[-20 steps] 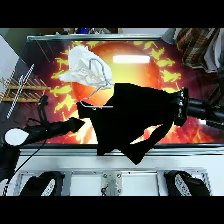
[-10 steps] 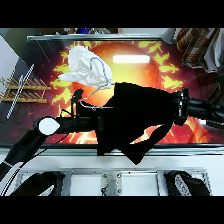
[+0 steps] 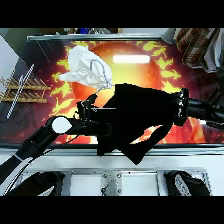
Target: Fold the clothes and pants, and hang the long-sleeved shirts on hangers.
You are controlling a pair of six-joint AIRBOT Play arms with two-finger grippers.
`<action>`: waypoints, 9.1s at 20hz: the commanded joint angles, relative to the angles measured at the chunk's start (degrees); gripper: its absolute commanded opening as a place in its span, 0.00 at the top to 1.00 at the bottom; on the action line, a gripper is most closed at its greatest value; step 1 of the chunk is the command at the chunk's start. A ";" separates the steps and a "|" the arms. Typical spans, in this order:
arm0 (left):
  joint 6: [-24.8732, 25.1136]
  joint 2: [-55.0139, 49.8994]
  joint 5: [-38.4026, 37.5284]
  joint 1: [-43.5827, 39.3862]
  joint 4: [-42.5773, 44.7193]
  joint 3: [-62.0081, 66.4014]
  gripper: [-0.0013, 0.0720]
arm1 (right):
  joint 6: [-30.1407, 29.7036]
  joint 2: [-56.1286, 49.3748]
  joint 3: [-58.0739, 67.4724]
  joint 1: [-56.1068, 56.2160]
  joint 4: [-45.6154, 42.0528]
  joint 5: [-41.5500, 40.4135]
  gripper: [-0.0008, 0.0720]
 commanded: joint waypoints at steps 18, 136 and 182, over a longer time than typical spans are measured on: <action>-0.66 4.85 -11.15 19.61 12.50 0.09 0.96 | 13.18 10.45 0.07 0.11 -0.42 -0.96 0.97; 10.12 5.84 -26.32 39.71 12.50 41.40 0.95 | -17.03 3.65 31.98 -33.90 9.38 -90.47 0.97; 10.58 5.84 -26.23 39.71 12.50 41.40 0.95 | -17.03 -1.38 30.91 -40.02 19.56 -94.97 0.95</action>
